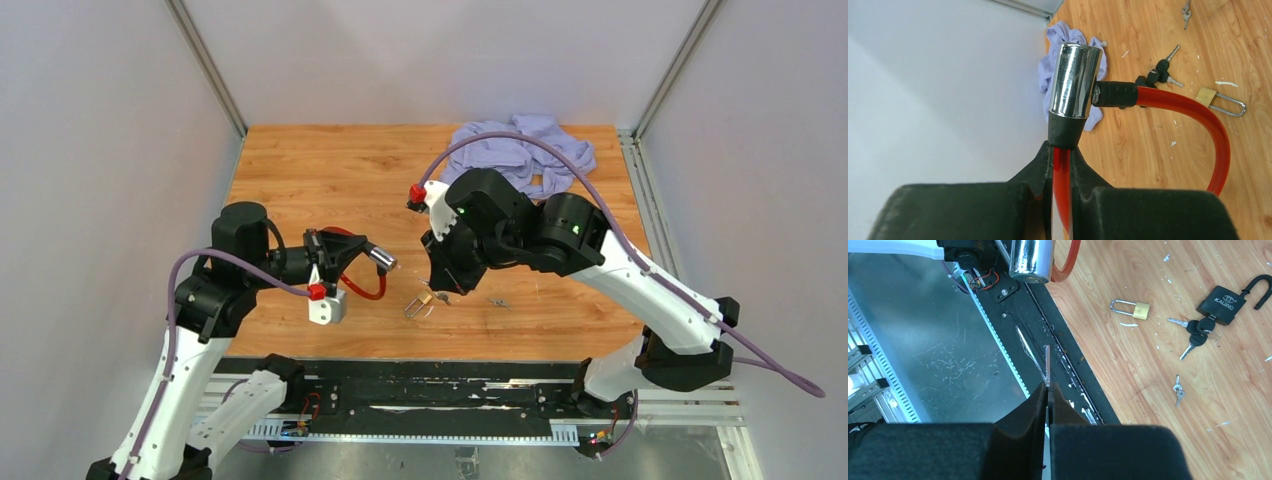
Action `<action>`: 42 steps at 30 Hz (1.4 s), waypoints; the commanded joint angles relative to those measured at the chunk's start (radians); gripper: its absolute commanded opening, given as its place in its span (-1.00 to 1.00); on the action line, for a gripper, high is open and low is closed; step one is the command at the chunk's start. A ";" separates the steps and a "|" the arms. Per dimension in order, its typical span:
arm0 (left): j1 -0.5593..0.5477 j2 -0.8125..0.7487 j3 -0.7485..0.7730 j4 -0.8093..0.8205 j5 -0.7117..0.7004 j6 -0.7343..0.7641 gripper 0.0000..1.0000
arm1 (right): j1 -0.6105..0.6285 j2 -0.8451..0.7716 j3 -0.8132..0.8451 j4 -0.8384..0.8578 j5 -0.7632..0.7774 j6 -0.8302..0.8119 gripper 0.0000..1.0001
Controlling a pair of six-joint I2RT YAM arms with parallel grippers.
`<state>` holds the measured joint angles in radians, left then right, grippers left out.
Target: Unlock with the key
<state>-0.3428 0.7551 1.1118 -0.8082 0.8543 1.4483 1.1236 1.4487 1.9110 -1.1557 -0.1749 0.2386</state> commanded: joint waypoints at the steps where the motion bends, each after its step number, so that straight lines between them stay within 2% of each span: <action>1: -0.017 -0.035 0.006 0.081 0.045 -0.001 -0.99 | 0.028 0.006 0.045 0.021 0.004 0.049 -0.99; 28: -0.052 -0.083 -0.023 0.095 0.038 -0.139 -0.99 | 0.084 0.042 0.077 0.113 -0.013 0.087 -0.99; 42: -0.062 -0.100 -0.041 0.096 0.032 -0.119 -0.99 | 0.083 0.050 0.086 0.108 0.040 0.069 -0.99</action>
<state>-0.3908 0.6704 1.0775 -0.7677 0.8673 1.3163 1.1915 1.4925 1.9675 -1.0592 -0.1719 0.3176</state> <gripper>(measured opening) 0.102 0.013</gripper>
